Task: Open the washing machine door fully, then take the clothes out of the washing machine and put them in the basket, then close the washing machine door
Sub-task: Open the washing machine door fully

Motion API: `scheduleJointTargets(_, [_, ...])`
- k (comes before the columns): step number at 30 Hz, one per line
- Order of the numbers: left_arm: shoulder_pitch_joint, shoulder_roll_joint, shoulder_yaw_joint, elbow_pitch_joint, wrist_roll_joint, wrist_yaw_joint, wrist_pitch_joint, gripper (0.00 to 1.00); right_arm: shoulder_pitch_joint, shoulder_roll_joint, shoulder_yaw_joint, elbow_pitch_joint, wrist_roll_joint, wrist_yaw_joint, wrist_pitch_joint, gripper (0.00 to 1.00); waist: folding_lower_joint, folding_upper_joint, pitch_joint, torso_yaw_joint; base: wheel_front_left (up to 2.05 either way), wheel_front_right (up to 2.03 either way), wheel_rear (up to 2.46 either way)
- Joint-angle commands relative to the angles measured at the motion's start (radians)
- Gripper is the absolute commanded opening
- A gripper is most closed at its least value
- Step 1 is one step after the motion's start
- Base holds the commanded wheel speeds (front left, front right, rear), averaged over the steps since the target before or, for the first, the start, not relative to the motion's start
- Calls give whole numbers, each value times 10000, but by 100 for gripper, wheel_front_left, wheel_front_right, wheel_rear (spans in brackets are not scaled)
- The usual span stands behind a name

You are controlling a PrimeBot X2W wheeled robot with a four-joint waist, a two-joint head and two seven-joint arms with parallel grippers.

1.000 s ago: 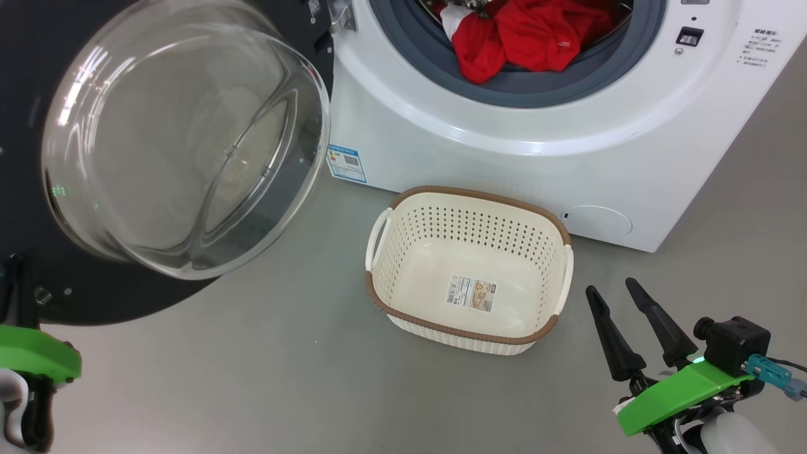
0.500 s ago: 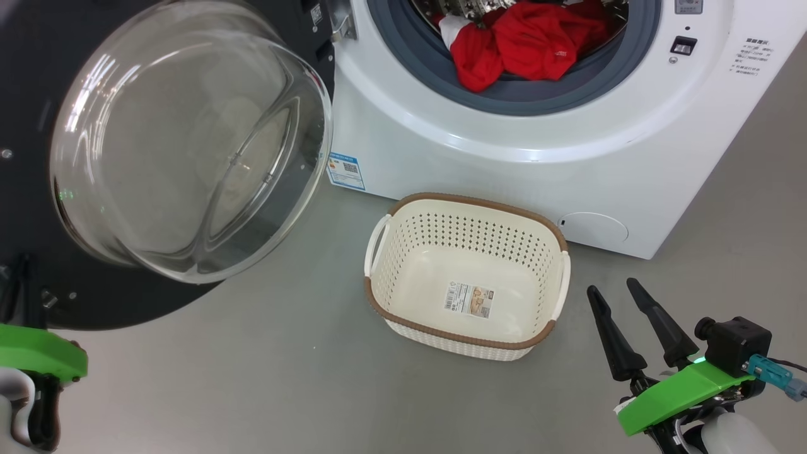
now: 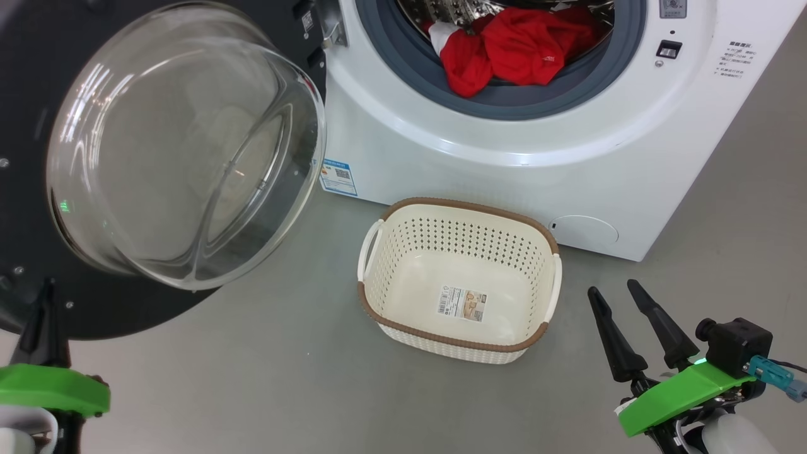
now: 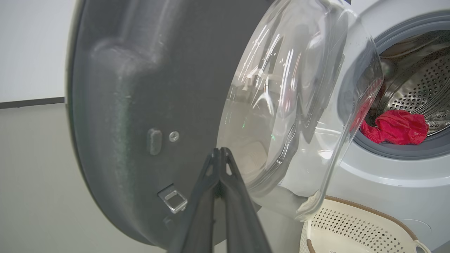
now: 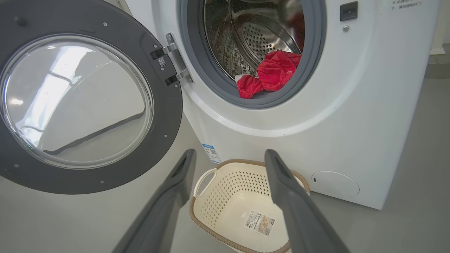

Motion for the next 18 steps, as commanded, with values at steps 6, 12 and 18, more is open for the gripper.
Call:
scheduleJointTargets(6, [504,81,232,-1235,25,240,-112,0,5,-103,179,-220,-18,29,-120,100,0,0,-89,-26,0,0,0])
scheduleJointTargets(12, [1161,-252,121,-2074,23,428,-120,100,50,-103,205,-213,-42,29,-120,100,0,0,-256,-288,0,0,0])
scheduleJointTargets(18, [1524,-434,-111,-2623,155,574,-120,100,118,-125,191,-185,-18,29,-120,100,0,0,-474,-604,0,0,0])
